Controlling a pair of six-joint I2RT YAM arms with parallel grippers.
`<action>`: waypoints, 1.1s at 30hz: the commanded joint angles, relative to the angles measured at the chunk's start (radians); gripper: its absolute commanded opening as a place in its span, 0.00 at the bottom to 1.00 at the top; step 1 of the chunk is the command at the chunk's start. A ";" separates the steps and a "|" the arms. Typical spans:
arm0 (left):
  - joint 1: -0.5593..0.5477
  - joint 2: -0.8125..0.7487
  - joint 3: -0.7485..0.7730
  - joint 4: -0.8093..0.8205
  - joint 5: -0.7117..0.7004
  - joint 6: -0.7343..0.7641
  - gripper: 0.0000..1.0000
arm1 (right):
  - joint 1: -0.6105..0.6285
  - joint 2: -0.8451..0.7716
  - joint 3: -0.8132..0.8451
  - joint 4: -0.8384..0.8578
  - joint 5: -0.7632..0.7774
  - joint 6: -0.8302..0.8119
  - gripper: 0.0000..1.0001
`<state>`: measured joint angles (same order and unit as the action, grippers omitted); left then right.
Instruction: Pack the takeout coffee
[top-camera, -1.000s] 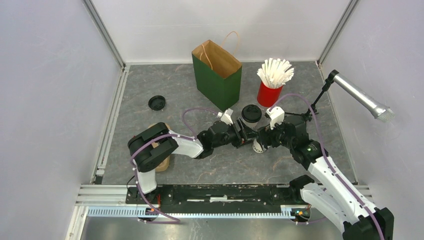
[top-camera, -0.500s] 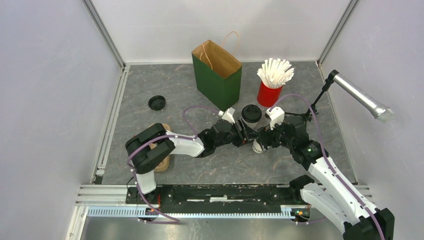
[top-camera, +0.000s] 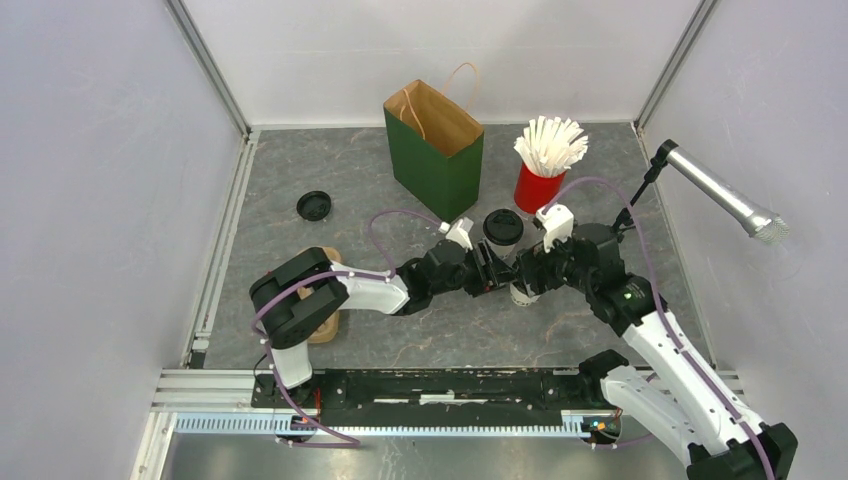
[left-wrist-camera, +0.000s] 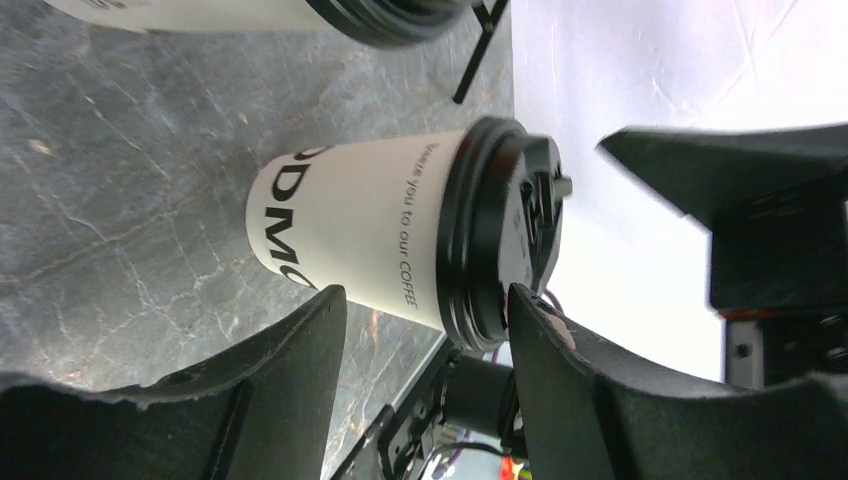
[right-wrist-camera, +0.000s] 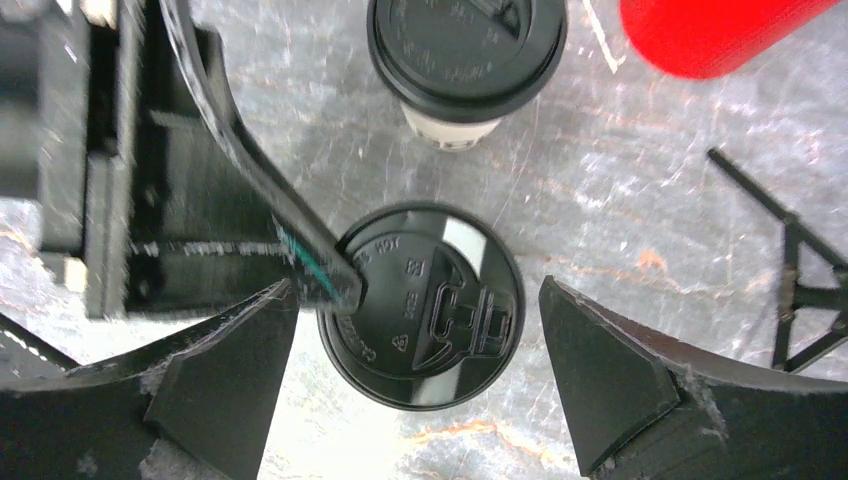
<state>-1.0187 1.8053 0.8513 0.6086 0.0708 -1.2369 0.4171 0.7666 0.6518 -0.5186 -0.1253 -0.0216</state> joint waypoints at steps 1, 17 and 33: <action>-0.017 0.002 0.025 0.065 0.078 0.096 0.68 | 0.001 -0.017 0.121 0.001 0.028 0.015 0.98; 0.157 -0.307 0.013 -0.221 -0.052 0.261 0.73 | -0.007 0.190 0.183 0.304 0.095 0.135 0.58; 0.203 -0.117 0.169 -0.238 -0.011 0.379 0.54 | -0.035 0.455 0.175 0.457 0.015 0.108 0.35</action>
<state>-0.8154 1.6245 0.9764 0.3176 0.0288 -0.9020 0.3885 1.1999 0.8249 -0.1421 -0.0795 0.1062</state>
